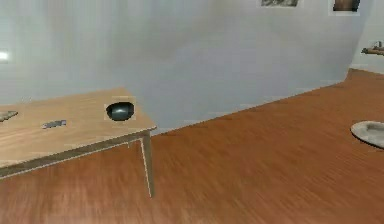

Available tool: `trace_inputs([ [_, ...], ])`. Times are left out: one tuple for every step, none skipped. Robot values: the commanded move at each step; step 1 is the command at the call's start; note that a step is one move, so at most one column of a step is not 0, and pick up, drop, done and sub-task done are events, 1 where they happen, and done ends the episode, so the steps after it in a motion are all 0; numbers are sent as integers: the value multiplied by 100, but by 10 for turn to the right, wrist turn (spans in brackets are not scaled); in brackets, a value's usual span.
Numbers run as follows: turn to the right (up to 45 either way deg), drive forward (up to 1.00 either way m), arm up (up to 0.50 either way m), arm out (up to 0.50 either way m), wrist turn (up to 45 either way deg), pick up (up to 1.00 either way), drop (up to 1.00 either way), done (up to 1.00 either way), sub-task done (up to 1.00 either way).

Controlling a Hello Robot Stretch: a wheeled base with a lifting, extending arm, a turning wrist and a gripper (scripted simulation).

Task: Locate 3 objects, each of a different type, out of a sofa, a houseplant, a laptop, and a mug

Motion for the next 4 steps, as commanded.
trace_inputs([
  [0, 50, 0, 0, 0, 0, 0, 0, 0],
  [360, 0, 0, 0, 0, 0, 0, 0, 0],
  [0, 100, 0, 0, 0, 0, 0, 0, 0],
  [0, 100, 0, 0, 0, 0, 0, 0, 0],
])
